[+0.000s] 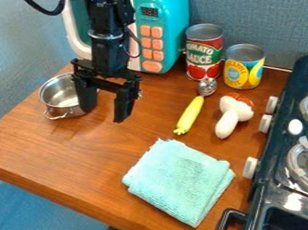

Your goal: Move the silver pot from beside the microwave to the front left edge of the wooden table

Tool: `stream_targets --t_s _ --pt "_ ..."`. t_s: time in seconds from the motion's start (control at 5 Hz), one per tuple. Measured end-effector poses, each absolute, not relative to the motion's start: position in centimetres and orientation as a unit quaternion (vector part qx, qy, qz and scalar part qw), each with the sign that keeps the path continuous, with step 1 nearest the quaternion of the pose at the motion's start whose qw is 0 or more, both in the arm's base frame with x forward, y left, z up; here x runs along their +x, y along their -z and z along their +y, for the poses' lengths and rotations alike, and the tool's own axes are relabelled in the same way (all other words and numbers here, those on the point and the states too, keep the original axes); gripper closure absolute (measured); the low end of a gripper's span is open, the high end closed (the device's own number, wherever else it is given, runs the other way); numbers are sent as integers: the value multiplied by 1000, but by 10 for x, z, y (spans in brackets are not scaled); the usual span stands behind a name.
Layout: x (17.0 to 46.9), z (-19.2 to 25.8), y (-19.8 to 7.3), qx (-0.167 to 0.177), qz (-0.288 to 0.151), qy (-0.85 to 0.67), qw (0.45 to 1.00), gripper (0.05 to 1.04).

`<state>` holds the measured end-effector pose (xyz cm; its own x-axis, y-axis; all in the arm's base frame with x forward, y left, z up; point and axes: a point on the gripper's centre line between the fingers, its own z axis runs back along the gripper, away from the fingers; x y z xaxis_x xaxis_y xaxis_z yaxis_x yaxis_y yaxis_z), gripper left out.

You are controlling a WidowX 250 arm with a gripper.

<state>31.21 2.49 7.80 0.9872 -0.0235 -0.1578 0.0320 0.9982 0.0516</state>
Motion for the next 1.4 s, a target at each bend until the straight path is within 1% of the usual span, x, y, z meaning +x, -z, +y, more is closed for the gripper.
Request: stream_targets --t_s 0.2,0.4,0.6,0.8,1.0,1.2,1.4 --pt "309 24 -67 24 97 15 995 83" --pt "316 35 -65 14 70 0 997 83" --pt "320 58 -69 22 67 -25 997 83" --pt "330 69 -68 28 74 -37 996 83" --pt "348 98 -73 29 80 -63 994 83" --pt "360 115 -72 37 89 -66 993 83" --pt "372 122 -75 40 88 -66 993 83"
